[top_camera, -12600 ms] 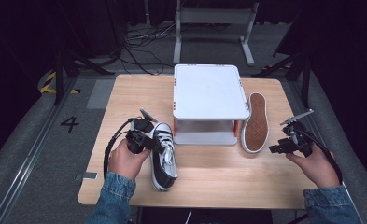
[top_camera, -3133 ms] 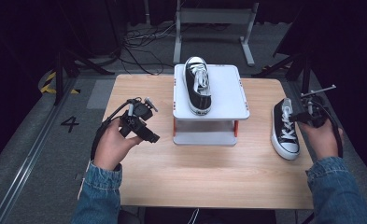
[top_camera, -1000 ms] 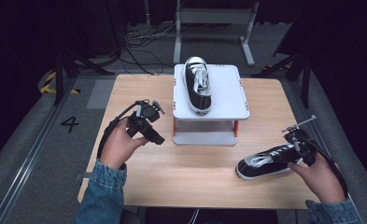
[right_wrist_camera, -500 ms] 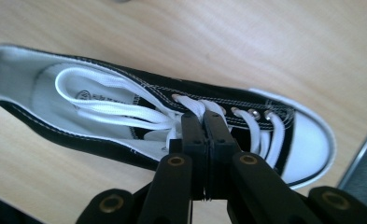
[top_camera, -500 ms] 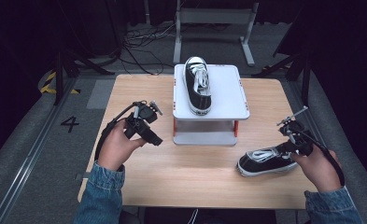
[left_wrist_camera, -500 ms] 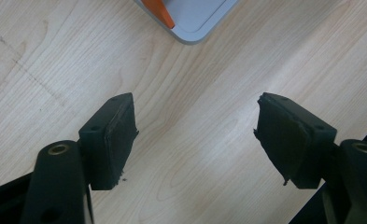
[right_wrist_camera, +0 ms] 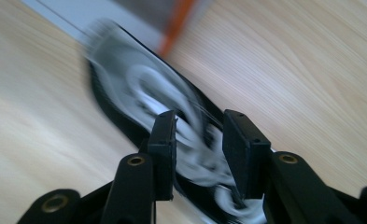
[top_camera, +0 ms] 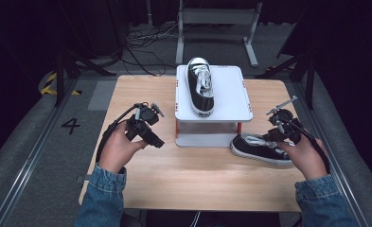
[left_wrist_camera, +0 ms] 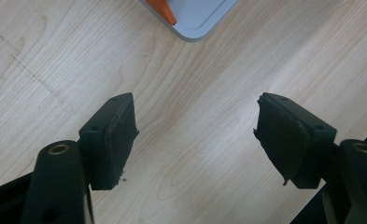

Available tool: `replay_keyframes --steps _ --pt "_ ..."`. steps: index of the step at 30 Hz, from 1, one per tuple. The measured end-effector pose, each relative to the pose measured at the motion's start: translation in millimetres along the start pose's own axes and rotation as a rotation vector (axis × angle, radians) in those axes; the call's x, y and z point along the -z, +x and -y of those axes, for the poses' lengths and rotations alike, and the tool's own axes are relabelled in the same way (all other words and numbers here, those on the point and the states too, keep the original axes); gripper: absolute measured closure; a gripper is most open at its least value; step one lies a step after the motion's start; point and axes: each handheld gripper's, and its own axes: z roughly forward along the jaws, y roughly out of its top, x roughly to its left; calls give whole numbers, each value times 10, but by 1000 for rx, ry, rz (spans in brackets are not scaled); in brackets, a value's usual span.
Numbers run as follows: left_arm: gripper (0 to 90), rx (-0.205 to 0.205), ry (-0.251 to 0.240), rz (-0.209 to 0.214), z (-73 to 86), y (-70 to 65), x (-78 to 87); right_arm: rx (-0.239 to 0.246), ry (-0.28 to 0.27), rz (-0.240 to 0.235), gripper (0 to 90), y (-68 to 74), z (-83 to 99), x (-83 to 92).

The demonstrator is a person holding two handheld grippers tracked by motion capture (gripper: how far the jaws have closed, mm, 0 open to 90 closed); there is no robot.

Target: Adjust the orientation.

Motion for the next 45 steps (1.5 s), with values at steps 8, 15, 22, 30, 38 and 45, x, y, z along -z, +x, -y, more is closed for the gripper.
replay_keyframes --steps 8,15,22,30,38,45 --pt "293 -9 -2 6 -19 -24 -14 111 -51 -124 683 463 -180 -286" --pt "294 1 1 5 3 25 -9 157 24 -188 884 550 -124 -281" --pt "294 -15 -8 2 -43 -30 6 194 210 -353 831 541 311 -70" --pt "294 -19 -2 8 -67 -23 -21 68 195 -328 523 370 493 102" --pt "294 -24 5 14 -106 -23 -47 -117 130 -132 423 40 604 230" --pt "294 -31 9 17 -153 -19 -66 -74 150 -95 350 107 551 16"
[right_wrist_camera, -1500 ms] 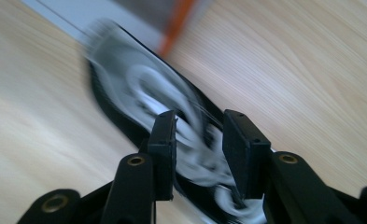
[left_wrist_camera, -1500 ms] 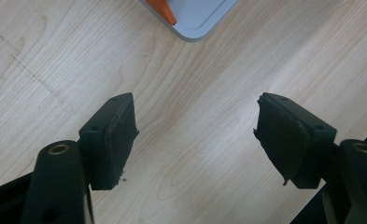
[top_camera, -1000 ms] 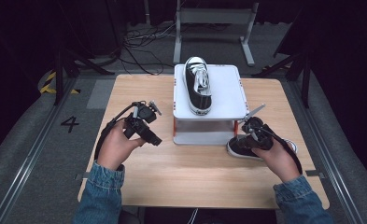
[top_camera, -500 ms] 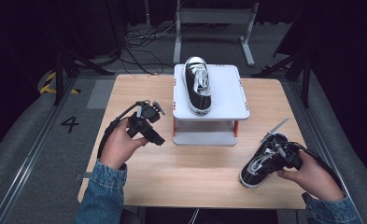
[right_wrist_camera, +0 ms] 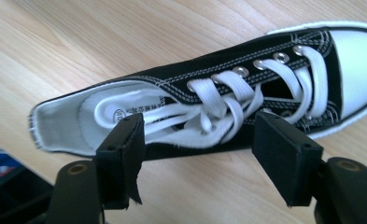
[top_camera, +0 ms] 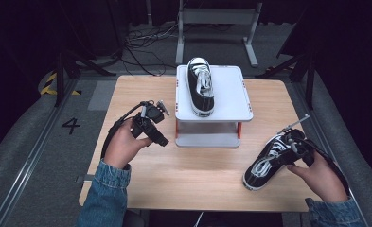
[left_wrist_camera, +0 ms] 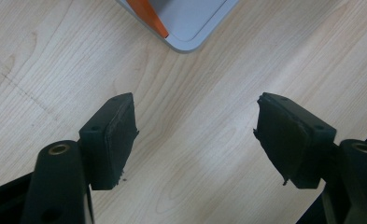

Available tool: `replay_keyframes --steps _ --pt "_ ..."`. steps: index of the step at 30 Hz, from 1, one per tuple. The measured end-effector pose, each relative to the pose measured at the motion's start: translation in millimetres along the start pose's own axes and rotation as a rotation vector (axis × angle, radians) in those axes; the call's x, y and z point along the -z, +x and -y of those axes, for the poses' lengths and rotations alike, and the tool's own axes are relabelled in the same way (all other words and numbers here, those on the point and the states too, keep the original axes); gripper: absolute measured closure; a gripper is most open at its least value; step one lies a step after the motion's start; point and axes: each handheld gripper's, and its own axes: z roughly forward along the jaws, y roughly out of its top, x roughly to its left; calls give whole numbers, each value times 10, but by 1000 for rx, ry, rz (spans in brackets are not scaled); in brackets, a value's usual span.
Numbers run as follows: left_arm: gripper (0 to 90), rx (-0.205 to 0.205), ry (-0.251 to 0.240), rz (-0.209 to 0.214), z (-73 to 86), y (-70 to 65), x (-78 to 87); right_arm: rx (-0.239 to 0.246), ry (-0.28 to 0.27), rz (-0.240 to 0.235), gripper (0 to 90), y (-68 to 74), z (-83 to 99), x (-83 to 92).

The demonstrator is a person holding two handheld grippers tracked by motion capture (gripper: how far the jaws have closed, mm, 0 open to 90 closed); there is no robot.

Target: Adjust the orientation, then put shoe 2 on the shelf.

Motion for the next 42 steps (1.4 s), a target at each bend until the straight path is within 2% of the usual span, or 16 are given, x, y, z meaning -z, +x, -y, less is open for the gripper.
replay_keyframes --steps 3,8,10,13,15,16,18,21,22,23,25,28,30,34,39,42 --pt "294 -4 4 4 -9 -2 -7 -2 22 33 350 13 -49 -107" --pt "294 2 -1 0 18 8 -4 -13 25 68 330 -40 -113 -255" --pt "294 10 2 0 48 14 -2 -19 31 49 319 -66 -135 -309" --pt "294 21 -2 -4 97 27 12 -7 36 59 331 -77 -163 -350" --pt "294 32 -3 -10 143 42 37 -4 34 79 432 -90 -159 -332" --pt "294 41 -9 -10 167 48 48 -9 34 84 449 -113 -149 -320" --pt "294 50 -6 -11 209 57 67 -31 46 70 470 -161 -133 -339" --pt "296 67 -7 -18 257 64 88 -35 52 52 537 -200 -133 -358" --pt "296 67 -12 -17 277 71 98 -26 56 52 614 -197 -145 -348" --pt "297 67 -12 -17 277 71 98 -26 56 52 614 -197 -145 -348" --pt "297 70 -14 -21 295 74 99 -14 51 58 686 -186 -150 -311" --pt "297 72 -7 -24 315 83 97 -8 43 65 748 -206 -153 -239" --pt "298 84 -12 -21 326 85 102 2 48 68 767 -236 -152 -190" --pt "301 83 -17 -25 328 85 124 24 59 89 784 -266 -157 -90" --pt "302 81 -17 -32 315 73 126 44 25 63 789 -308 -160 28" --pt "302 81 -24 -28 318 77 123 63 11 66 789 -305 -191 130"
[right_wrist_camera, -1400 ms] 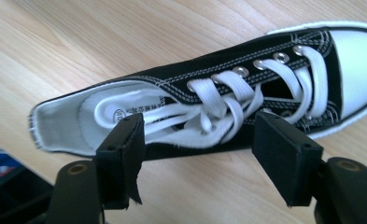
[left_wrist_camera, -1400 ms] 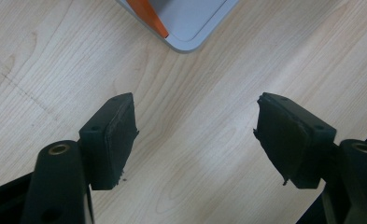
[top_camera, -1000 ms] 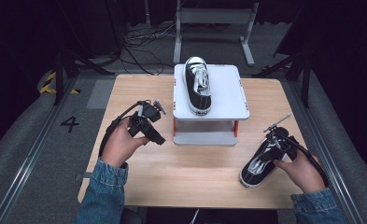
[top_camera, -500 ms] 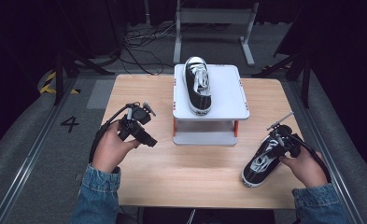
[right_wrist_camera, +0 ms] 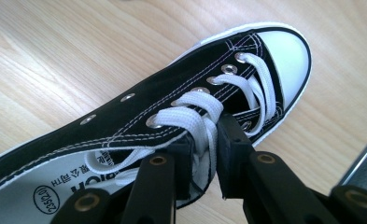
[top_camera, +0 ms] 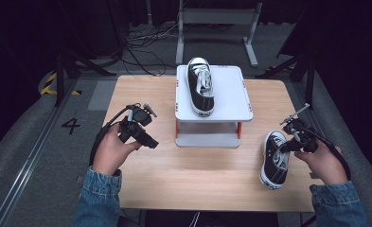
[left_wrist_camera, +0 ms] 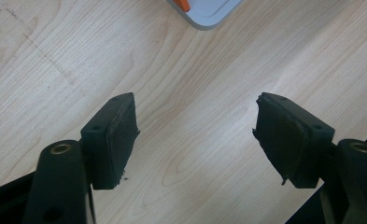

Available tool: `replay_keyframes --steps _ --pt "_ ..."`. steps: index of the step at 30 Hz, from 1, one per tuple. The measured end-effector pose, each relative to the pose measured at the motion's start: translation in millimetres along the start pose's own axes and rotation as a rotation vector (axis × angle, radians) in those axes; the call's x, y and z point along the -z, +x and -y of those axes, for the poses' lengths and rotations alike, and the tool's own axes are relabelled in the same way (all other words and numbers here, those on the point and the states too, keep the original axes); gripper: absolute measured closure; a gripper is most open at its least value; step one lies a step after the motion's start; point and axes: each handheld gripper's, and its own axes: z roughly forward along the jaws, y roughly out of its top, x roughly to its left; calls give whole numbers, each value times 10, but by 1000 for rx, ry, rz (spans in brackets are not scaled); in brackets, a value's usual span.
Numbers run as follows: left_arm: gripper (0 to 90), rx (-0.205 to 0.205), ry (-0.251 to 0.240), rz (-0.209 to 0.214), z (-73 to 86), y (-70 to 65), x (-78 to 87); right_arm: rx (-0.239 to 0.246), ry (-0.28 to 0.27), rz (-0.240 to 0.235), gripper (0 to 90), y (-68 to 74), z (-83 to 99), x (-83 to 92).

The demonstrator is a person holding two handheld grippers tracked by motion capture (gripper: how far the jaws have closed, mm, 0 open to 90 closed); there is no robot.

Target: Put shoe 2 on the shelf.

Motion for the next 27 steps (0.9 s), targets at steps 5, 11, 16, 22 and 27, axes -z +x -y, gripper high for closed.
replay_keyframes --steps 5,11,16,22,27 --pt "302 2 1 -1 20 29 5 26 -13 9 788 -40 -96 229" --pt "299 18 3 1 67 35 10 69 -16 24 789 -63 -241 494" --pt "290 30 5 -2 136 48 27 90 -37 47 789 -78 -361 702" --pt "271 68 5 -8 227 79 41 110 -74 62 789 -87 -529 889" --pt "246 84 8 -18 260 95 38 150 -100 99 789 -26 -726 1033"
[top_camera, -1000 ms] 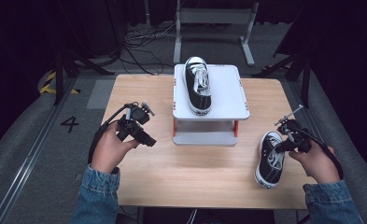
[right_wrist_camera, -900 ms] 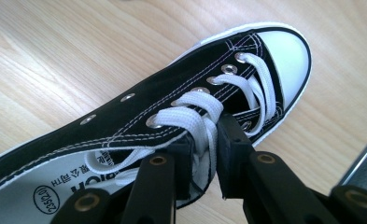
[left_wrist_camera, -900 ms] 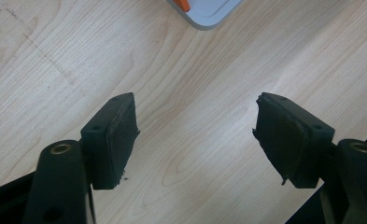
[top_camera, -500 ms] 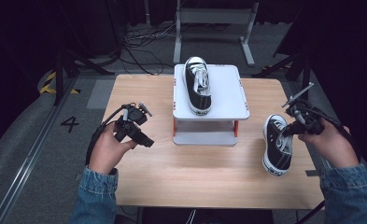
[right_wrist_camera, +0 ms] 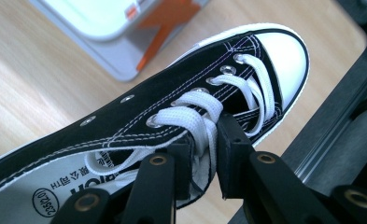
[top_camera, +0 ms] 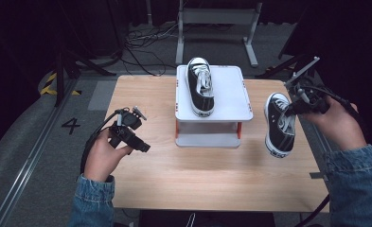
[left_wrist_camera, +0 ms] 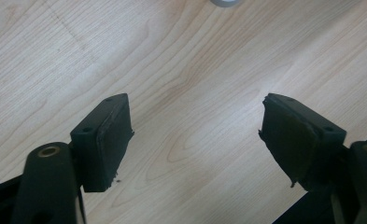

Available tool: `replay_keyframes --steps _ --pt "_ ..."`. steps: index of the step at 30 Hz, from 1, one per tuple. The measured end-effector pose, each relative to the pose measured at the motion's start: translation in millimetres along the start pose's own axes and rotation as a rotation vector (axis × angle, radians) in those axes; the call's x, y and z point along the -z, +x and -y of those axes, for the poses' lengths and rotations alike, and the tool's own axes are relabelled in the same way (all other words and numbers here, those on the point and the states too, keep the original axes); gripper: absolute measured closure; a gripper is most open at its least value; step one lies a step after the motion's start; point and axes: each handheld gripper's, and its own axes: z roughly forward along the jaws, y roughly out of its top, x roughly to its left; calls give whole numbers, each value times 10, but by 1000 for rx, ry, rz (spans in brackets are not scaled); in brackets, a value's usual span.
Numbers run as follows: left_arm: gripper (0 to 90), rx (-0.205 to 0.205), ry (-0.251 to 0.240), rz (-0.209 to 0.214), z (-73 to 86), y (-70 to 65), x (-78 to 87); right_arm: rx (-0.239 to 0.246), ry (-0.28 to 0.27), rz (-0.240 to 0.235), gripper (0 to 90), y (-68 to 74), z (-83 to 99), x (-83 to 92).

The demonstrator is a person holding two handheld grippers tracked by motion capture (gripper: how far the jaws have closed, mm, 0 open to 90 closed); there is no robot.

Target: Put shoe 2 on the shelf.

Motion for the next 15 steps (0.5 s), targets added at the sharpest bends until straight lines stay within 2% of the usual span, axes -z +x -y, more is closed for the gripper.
replay_keyframes --steps 4,7,10,14,15 --pt "222 12 0 -1 -7 18 -14 35 -35 24 790 30 -233 107" --pt "221 0 5 -19 -27 15 -24 69 -57 36 790 60 -422 147" --pt "222 -14 5 -14 -53 9 -34 91 -75 47 791 106 -629 137" --pt "222 -12 0 -8 -68 11 -41 110 -85 47 792 149 -841 93" --pt "222 -19 -4 -10 -71 20 -41 140 -90 60 793 188 -996 37"
